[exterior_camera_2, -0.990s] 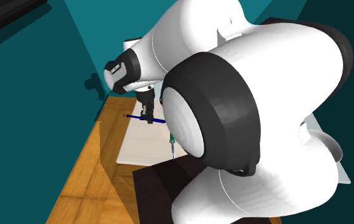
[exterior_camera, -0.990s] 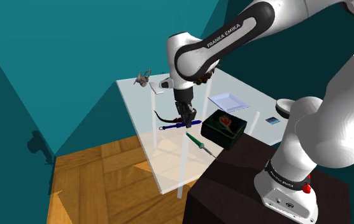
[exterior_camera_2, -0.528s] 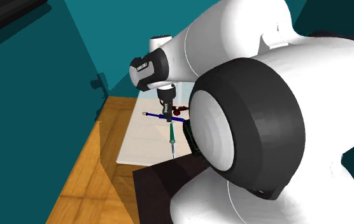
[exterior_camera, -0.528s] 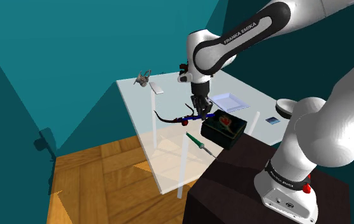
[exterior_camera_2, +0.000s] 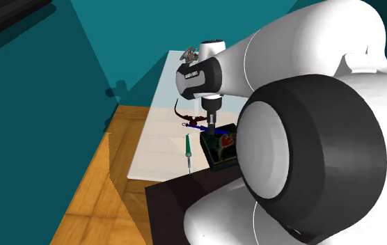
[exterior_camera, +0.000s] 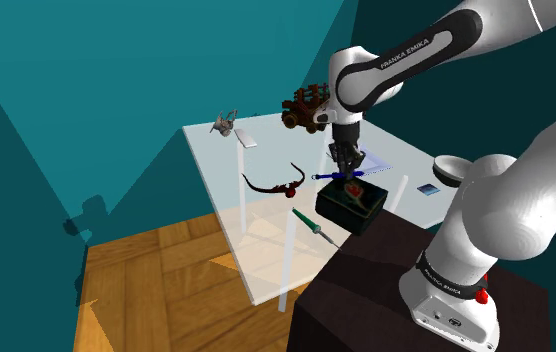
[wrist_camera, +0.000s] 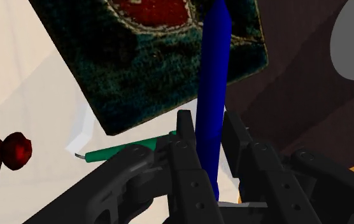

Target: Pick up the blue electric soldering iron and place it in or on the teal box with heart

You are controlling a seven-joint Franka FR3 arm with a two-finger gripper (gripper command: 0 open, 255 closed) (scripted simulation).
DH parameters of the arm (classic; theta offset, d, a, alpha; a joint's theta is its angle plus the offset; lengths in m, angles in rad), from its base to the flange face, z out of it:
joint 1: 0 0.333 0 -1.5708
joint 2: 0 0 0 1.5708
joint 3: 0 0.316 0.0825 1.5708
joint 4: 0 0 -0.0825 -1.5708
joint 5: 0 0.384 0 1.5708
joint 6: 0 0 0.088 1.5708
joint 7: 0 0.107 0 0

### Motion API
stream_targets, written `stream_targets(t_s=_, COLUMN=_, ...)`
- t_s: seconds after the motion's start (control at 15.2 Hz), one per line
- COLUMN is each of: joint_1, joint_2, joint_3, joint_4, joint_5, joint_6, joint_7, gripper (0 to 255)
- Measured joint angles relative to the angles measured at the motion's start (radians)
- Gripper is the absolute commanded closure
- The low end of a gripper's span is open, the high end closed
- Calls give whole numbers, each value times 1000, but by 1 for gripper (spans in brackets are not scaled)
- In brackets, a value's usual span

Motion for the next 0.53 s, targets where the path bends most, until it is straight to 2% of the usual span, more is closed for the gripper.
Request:
stream_targets(t_s=0.33, joint_1=-76, joint_2=-10, joint_3=-84, joint_4=5, joint_5=-76, joint_6=-5, joint_7=-109, gripper=255)
stream_targets(t_s=0.53, joint_1=-83, joint_2=19, joint_3=-104, joint_4=-8, joint_5=-83, joint_6=39, joint_7=-128, gripper=255)
